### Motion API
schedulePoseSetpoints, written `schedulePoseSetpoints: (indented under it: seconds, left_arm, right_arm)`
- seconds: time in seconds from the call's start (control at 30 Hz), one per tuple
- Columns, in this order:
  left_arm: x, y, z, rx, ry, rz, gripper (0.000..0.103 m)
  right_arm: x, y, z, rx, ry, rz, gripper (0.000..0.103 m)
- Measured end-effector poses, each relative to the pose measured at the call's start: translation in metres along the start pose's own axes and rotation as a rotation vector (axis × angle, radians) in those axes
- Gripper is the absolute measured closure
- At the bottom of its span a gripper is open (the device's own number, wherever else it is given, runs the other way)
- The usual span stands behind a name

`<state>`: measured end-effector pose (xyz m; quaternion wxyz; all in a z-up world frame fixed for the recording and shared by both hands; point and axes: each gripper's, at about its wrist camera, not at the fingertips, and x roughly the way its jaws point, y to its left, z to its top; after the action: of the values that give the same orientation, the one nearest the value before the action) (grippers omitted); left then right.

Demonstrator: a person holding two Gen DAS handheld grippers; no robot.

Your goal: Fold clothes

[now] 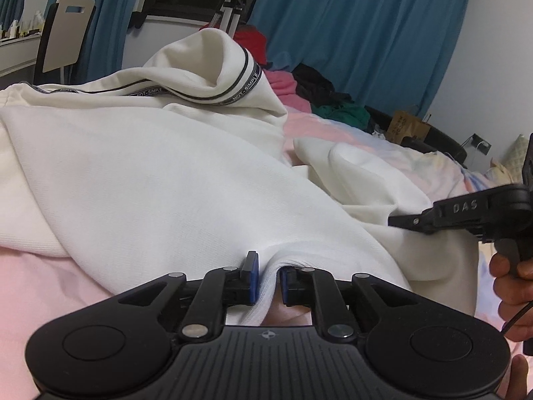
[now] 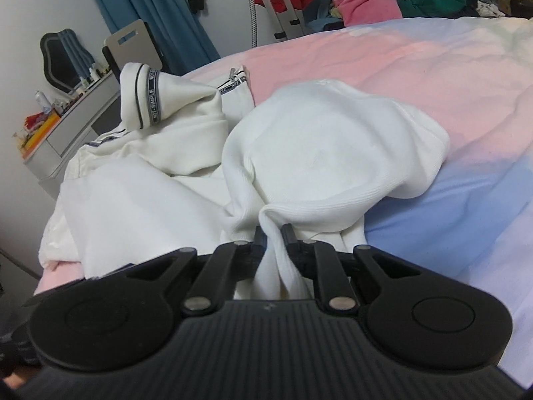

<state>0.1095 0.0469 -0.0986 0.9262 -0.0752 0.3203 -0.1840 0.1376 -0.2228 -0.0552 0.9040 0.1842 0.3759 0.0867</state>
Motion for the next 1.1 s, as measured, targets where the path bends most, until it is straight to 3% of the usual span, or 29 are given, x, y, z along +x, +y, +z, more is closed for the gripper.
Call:
schedulePoseSetpoints:
  seconds: [0.13,0.2,0.27,0.37,0.83,1.1]
  left_arm:
    - [0.000,0.000,-0.001,-0.006,0.004,0.006,0.085]
    - [0.000,0.000,-0.001,-0.004,0.006,0.009,0.085]
    - [0.000,0.000,-0.001,-0.002,0.007,0.011,0.085]
    - [0.000,0.001,-0.002,-0.003,0.011,0.013,0.085]
    - [-0.002,-0.001,-0.004,-0.008,0.030,0.029,0.083]
    - [-0.002,-0.003,-0.001,-0.020,0.045,0.045,0.083]
  right_arm:
    - [-0.007,-0.018,0.003,0.091,-0.015,0.035,0.085]
    - [-0.013,-0.026,0.003,0.142,-0.031,0.063,0.075]
    - [-0.018,-0.033,0.004,0.186,-0.050,0.089,0.058]
    - [-0.025,-0.037,0.007,0.224,-0.096,0.122,0.048]
    - [-0.059,-0.077,0.017,0.456,-0.321,0.264,0.048]
    - [-0.027,-0.138,0.019,0.675,-0.249,0.182,0.049]
